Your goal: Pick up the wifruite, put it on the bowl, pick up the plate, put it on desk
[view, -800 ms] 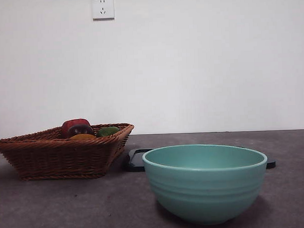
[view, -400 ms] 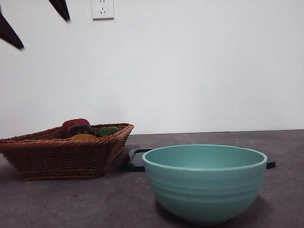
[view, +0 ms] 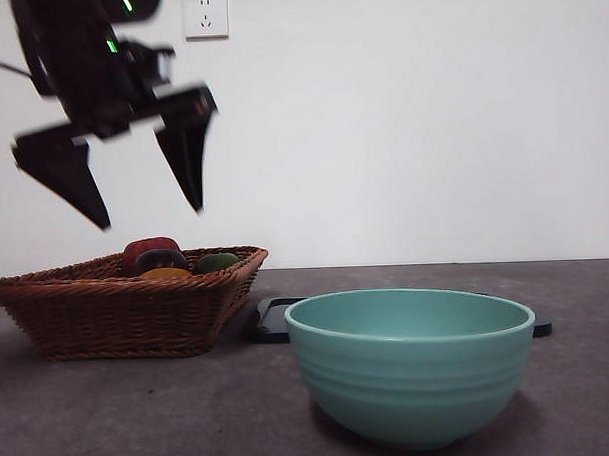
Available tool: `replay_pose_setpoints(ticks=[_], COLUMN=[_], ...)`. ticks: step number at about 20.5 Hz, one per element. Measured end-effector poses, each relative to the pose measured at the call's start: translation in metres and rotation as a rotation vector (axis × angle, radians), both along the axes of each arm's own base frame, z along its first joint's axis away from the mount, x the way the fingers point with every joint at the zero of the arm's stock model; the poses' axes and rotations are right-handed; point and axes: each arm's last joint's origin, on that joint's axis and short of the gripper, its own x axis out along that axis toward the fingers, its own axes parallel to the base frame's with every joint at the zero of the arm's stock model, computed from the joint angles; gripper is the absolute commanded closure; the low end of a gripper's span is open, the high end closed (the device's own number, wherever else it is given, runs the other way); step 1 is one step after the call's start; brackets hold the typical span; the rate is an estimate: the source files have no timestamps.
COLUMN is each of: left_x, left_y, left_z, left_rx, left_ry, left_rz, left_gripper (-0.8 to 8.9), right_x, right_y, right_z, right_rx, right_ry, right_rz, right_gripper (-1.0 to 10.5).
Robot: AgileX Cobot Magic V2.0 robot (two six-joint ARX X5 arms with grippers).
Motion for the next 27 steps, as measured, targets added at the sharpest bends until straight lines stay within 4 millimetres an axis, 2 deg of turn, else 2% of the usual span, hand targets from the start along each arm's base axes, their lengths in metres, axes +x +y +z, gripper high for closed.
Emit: replay_pose_setpoints(ticks=[5, 12, 14, 17, 24, 27], left_x=[0.018, 0.025, 0.026, 0.026, 0.026, 0.029], left_y=[-0.007, -0.013, -0.014, -0.014, -0.013, -0.008], left_z=[-0.043, -0.068, -0.069, -0.069, -0.067, -0.051], left_rx=[0.044, 0.063, 0.063, 0.062, 0.067, 0.081], left_ry=[0.113, 0.168, 0.167, 0.159, 0.172, 0.207], left_rz=[0.013, 0.019, 0.018, 0.019, 0.022, 0.037], left_gripper=[1.92, 1.97, 2.78, 5.53, 5.74, 5.73], right_x=[0.0, 0.0, 0.0, 0.0, 0.0, 0.0], right_y=[0.0, 0.0, 0.0, 0.0, 0.0, 0.0], right_z=[0.0, 0.0, 0.0, 0.0, 0.0, 0.0], right_rx=[0.0, 0.0, 0.0, 0.0, 0.0, 0.0], right_ry=[0.0, 0.0, 0.0, 0.0, 0.0, 0.0], right_rz=[0.0, 0.0, 0.0, 0.0, 0.0, 0.0], right_gripper=[3.8, 3.8, 3.8, 3.8, 3.8, 3.8])
